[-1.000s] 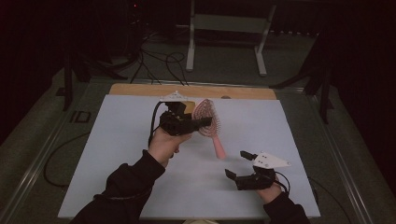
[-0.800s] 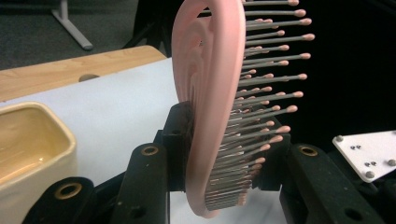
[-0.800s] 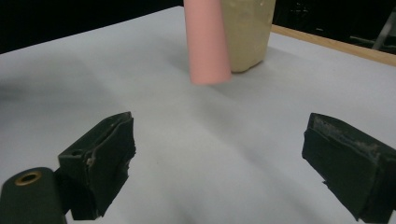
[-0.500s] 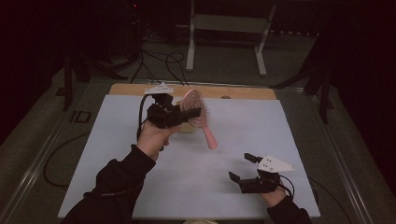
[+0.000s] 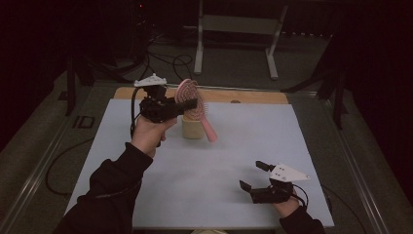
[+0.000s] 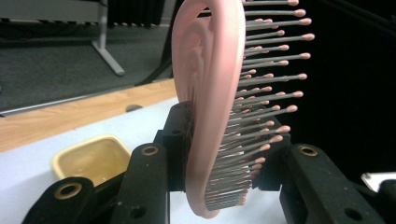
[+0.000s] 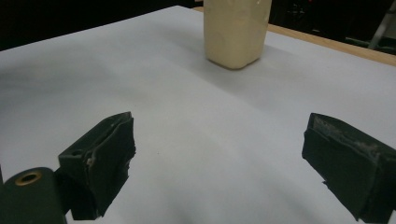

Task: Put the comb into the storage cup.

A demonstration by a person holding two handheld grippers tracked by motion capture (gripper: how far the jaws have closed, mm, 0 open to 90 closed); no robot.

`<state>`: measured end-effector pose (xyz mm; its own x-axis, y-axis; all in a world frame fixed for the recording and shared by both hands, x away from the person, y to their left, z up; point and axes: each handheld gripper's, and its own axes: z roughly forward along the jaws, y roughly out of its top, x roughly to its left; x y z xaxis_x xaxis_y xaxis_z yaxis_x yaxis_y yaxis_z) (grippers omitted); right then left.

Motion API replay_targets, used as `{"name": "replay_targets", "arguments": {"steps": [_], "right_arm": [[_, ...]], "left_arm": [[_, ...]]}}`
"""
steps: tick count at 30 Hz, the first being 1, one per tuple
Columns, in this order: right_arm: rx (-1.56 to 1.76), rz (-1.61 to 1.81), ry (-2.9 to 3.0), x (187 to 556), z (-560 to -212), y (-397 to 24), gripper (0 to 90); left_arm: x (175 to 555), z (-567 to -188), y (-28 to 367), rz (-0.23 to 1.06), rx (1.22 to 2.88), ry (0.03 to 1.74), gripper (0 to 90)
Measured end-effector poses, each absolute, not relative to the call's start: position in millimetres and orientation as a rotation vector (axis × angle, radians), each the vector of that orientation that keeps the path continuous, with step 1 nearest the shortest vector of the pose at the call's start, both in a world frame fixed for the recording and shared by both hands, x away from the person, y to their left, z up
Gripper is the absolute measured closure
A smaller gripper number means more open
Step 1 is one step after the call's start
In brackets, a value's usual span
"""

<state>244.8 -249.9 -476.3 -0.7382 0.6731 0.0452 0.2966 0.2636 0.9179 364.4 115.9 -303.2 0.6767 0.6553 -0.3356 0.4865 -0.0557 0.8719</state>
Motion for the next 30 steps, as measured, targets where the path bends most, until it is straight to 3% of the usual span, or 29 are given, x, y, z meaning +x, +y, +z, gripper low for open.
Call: {"name": "replay_targets", "arguments": {"steps": [30], "right_arm": [[0.879, 1.475, 2.181, 244, -476, -251, 8.9]], "left_arm": [[408, -279, 133, 0.324, 1.652, 1.004, 65.2]]}}
